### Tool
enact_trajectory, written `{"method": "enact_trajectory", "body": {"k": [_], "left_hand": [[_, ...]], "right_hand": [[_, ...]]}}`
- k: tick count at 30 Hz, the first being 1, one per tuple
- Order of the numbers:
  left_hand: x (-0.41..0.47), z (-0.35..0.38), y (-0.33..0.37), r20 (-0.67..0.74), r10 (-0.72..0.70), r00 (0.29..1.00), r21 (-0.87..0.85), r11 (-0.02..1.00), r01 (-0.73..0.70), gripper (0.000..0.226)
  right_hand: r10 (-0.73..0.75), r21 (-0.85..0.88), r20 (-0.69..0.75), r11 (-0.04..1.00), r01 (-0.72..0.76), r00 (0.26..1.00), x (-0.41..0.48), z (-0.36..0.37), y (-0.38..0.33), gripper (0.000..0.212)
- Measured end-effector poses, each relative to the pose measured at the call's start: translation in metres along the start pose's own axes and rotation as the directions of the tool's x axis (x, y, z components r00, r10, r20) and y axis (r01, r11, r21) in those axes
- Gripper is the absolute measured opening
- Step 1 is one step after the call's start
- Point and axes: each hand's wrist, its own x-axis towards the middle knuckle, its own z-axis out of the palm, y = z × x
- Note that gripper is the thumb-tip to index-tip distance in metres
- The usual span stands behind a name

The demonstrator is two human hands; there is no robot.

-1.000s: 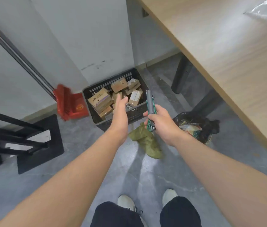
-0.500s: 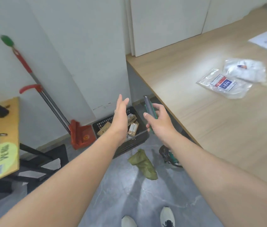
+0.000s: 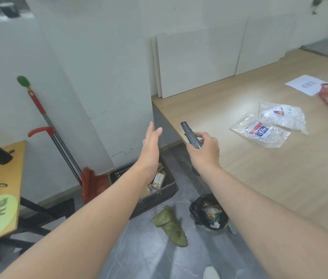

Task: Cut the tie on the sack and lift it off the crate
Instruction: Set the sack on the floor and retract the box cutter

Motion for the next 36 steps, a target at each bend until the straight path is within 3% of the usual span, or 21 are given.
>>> {"method": "enact_trajectory", "body": {"k": [10, 16, 29, 36], "left_hand": [[0.063, 0.065, -0.027, -0.168, -0.097, 0.981, -0.023, 0.995, 0.095, 0.06], [0.104, 0.111, -0.045, -0.26, -0.2, 0.944, -0.075, 0.979, 0.187, 0.057], [0.193, 0.145, -0.141, -0.208, -0.361, 0.909, -0.065, 0.932, 0.355, 0.056], [0.214, 0.148, -0.18, -0.199, -0.408, 0.891, -0.069, 0.913, 0.403, 0.057]], "right_hand": [[0.019, -0.173, 0.132, 0.985, 0.004, 0.991, 0.109, -0.018, 0.055, 0.033], [0.083, -0.267, 0.205, 0.963, -0.026, 0.975, 0.173, -0.027, 0.098, 0.032], [0.218, -0.414, 0.213, 0.903, -0.114, 0.953, 0.255, 0.011, 0.208, 0.042], [0.24, -0.442, 0.211, 0.888, -0.126, 0.948, 0.28, 0.025, 0.245, 0.033]]}}
